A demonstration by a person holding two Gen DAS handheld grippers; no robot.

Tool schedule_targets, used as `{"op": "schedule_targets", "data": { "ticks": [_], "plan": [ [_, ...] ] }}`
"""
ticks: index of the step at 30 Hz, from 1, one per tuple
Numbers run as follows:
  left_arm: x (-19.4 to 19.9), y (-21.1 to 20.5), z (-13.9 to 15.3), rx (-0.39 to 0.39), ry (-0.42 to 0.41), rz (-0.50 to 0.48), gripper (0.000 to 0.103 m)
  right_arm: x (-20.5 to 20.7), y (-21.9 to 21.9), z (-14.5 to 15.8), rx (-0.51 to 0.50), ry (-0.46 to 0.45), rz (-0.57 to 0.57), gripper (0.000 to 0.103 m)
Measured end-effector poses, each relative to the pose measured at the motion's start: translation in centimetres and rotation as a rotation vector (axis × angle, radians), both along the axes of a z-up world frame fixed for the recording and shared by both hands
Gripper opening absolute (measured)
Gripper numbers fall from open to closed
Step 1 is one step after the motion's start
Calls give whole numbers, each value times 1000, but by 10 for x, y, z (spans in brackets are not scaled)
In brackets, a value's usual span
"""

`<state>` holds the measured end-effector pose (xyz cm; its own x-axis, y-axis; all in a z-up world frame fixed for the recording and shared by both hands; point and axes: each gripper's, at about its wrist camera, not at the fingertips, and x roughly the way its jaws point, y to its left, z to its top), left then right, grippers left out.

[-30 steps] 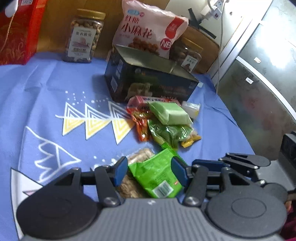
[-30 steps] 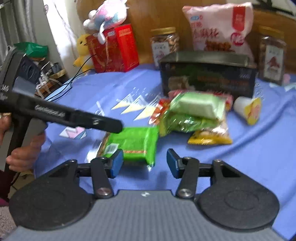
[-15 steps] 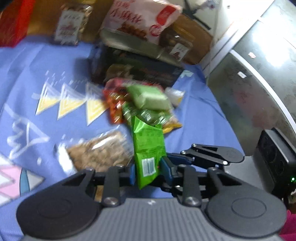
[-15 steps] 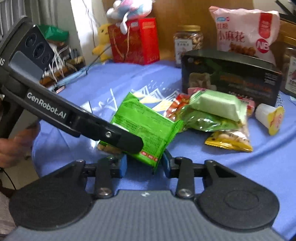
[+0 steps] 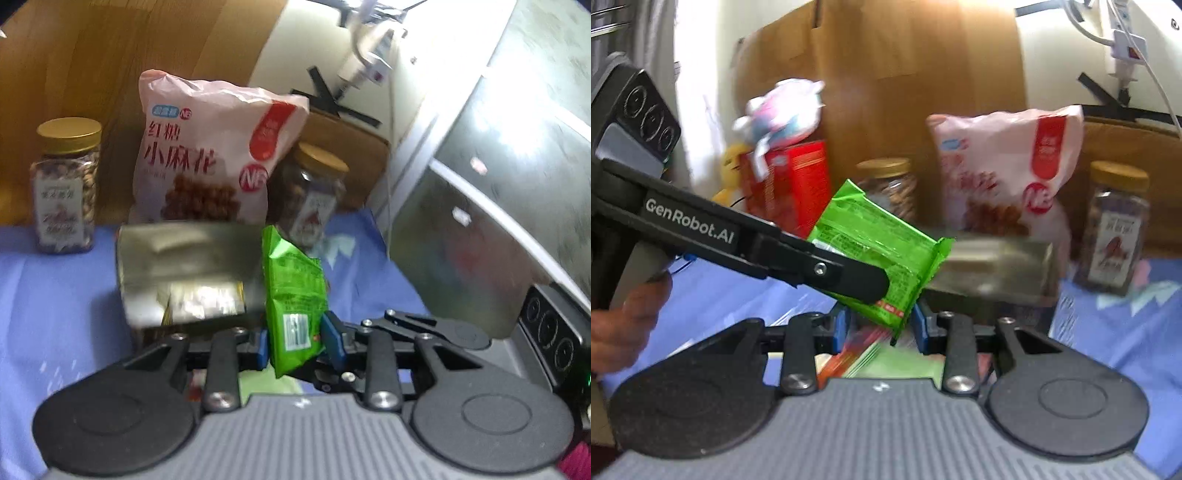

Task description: Organize snacks

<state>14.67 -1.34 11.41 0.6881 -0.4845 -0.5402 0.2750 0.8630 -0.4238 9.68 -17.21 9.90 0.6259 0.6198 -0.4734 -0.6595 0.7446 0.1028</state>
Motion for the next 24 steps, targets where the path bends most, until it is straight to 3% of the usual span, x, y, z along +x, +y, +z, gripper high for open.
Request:
{"op": "schedule_targets", "data": {
  "ticks": [6,9,11,13,17,24],
  "plan": [
    [60,-8,-16,-18,16,30,30,55,4,-6,-76,-5,-94,38],
    [76,-16,-27,10,29,54,41,71,5,-15,-127,-2,-138,39],
    [79,-22,-28,54,17,75,54,74,2,-20,-152,-8,-165,40],
    [80,-27,-27,101,4,93,56,73,-4,-24,-164,-20,-192,40],
    [78,-29,-26,124,8,108,56,75,-23,-16,-122,-8,-230,40],
    [26,-5,-21,38,-10,106,56,52,-74,-5,12,24,-285,40]
  ]
}}
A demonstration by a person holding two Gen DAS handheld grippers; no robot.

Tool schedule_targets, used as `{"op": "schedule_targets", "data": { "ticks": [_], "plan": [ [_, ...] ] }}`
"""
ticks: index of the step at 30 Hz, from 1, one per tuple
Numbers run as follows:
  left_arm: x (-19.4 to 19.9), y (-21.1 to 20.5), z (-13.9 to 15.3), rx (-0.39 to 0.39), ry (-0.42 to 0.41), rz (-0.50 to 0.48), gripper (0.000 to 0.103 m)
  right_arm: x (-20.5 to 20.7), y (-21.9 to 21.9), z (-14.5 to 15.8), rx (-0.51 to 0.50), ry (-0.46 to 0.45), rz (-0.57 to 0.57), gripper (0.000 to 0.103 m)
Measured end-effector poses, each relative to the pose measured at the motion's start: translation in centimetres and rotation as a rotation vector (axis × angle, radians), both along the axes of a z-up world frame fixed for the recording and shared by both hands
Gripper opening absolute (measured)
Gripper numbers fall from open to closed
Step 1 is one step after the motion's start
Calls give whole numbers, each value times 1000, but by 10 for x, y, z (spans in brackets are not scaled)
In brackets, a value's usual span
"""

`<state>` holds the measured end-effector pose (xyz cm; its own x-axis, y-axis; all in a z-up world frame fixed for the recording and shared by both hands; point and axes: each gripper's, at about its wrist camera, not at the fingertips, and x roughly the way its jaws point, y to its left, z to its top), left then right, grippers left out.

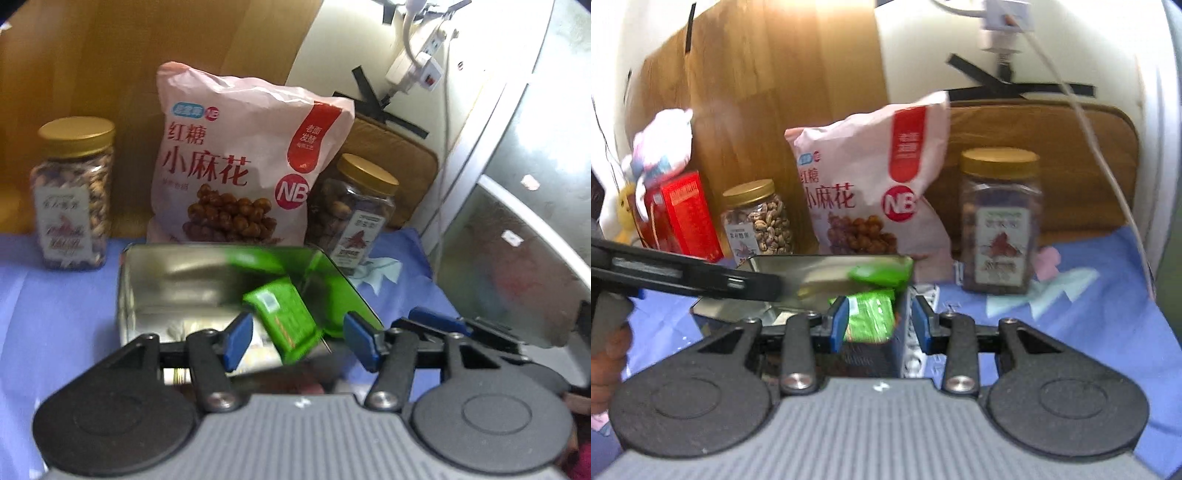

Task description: Organize snacks

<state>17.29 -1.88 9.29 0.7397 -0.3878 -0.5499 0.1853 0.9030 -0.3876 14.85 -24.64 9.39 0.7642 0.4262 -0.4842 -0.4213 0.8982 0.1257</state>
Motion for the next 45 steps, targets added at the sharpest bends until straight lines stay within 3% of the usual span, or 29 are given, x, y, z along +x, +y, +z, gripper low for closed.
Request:
{"op": "schedule_targets", "data": {
  "ticks": [5,14,21,29,34,38,45],
  "plan": [
    [-44,13,-17,-27,30,-2,56,-16,-18,-31,43,88,22,60],
    [-93,42,-49,-73,123,72,56,-6,3,-73,27,183,14,57],
    [-106,34,-47,-96,125,26,56,-21,0,-69,40,198,26,51],
    [-126,1,-49,-139,139,-158,56,-105,-20,-63,70,200,93,51],
    [-138,-15,-60,-123,174,-245,56,-147,6,-67,52,202,227,52],
    [-148,-12,-67,-123,185,-236,59,-158,37,-69,1,163,309,54],
    [-152,0,-70,-176,198,-213,59,-162,41,-69,-33,129,304,60]
  ]
}}
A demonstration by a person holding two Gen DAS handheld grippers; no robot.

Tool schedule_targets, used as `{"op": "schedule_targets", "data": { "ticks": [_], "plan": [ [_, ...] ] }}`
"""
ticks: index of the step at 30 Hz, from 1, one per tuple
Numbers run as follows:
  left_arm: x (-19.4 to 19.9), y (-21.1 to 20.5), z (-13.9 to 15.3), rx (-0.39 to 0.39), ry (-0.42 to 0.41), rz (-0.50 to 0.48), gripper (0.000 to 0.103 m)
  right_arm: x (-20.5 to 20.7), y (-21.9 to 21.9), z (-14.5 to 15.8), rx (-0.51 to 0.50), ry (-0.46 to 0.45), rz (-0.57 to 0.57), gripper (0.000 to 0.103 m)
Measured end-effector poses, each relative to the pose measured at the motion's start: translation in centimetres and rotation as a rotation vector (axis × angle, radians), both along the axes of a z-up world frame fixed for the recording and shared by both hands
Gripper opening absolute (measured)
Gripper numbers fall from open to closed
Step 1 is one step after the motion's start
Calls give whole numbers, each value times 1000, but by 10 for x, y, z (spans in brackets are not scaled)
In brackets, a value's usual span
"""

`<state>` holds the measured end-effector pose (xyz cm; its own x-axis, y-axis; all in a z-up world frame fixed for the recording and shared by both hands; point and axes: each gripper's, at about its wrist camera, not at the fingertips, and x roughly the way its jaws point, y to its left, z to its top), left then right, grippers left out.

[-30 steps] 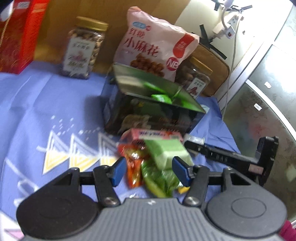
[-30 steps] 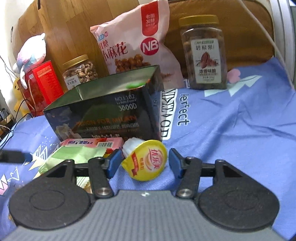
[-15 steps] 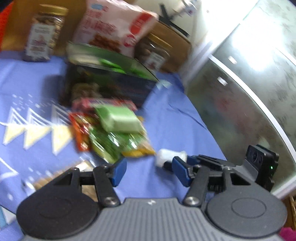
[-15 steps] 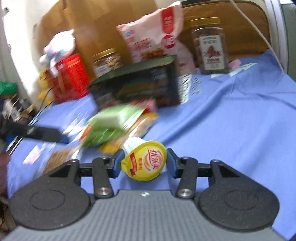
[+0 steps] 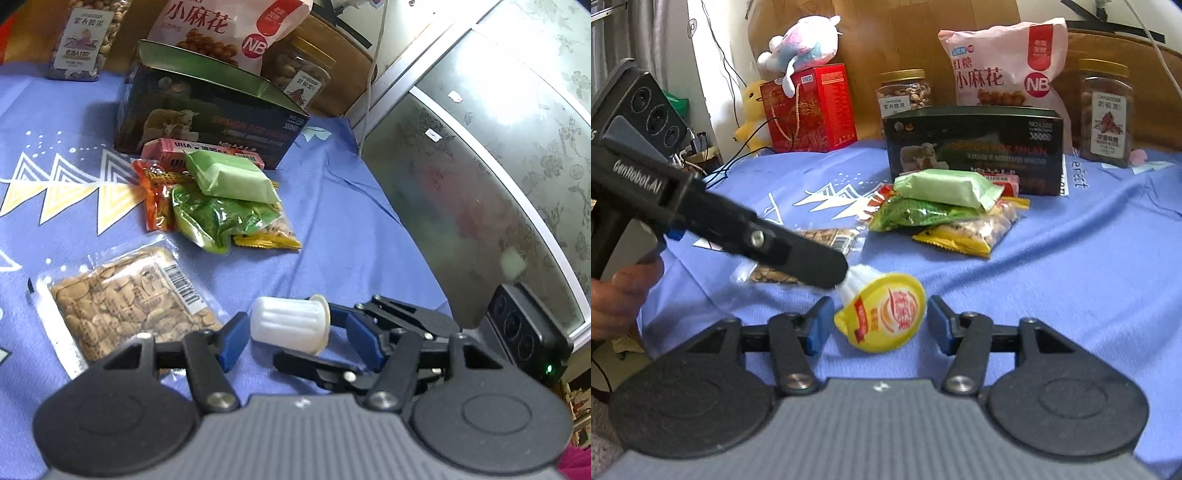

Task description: Organize snacks

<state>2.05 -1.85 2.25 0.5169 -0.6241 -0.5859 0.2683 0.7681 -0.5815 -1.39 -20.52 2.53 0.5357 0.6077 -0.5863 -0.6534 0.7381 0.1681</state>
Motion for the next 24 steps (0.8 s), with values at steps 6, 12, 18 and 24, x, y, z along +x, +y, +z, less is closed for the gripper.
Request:
{"op": "schedule_targets", "data": {
  "ticks": [6,12,18,24],
  "plan": [
    [12,-16,-12,17,34,-25,55,-11,-10,-5,4,-28,-8,60],
    [18,-12,-16,-16,63,-16,53,-3,-7,-4,-10,-23,-13,49],
    [25,-9,11,4,-1,-11,53,5,-6,12,11,-44,-5,49],
    [51,-6,48,52,-90,7,52,33,2,39,38,-112,-20,49]
  ]
}}
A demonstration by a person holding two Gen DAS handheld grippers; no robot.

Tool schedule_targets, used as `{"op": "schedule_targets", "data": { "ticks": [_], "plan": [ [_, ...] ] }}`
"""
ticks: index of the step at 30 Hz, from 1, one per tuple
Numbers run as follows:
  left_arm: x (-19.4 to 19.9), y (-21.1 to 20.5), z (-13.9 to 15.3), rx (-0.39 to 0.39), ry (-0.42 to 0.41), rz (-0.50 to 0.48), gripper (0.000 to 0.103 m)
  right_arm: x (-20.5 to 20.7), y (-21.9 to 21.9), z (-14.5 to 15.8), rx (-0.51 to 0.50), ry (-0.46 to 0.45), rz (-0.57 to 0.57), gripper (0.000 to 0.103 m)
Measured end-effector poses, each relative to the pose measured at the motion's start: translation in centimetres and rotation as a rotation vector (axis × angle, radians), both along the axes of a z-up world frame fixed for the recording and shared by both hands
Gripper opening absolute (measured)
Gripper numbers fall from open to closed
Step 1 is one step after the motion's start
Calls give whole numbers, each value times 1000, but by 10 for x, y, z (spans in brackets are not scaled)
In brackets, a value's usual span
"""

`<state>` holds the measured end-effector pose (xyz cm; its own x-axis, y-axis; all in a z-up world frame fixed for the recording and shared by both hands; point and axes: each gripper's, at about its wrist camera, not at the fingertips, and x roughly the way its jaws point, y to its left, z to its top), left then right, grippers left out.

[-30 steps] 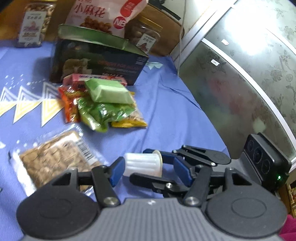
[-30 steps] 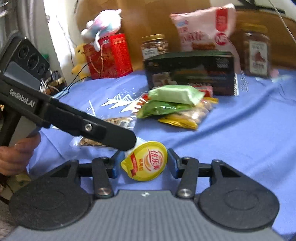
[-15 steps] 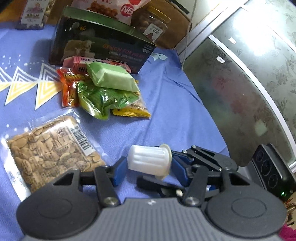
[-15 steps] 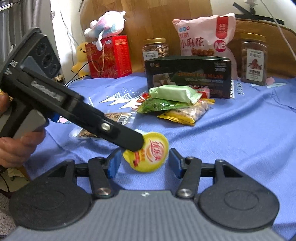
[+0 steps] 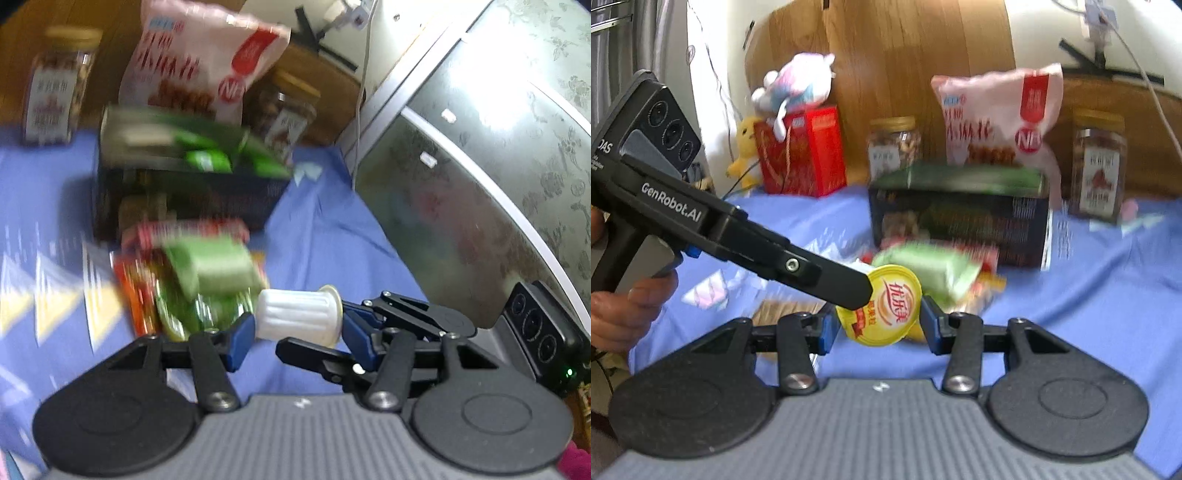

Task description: Organize snacks

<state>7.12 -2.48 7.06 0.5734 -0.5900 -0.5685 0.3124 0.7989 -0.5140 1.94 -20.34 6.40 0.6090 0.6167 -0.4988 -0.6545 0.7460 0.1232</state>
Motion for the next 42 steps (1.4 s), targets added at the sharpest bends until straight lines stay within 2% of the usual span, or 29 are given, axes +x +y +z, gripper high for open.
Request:
{"op": "schedule_targets", "data": {
  "ticks": [4,9,19,31,35,37,42],
  "plan": [
    [24,2,19,33,-47,17,51,25,8,14,7,-67,-17,49],
    [61,8,30,37,-70,64,51,58,19,27,2,-117,-33,48],
    [117,37,23,34,-52,163,51,128,49,23,2,-91,-26,48],
    [138,49,5,52,-36,207,51,152,69,7,-18,-66,-30,48],
    [142,47,1,75,-34,212,54,156,72,2,-22,-58,-38,48],
    [143,45,0,93,-40,218,58,156,73,0,-27,-54,-41,49],
    [135,43,5,116,-77,221,58,154,70,0,-29,-65,-61,50]
  ]
}}
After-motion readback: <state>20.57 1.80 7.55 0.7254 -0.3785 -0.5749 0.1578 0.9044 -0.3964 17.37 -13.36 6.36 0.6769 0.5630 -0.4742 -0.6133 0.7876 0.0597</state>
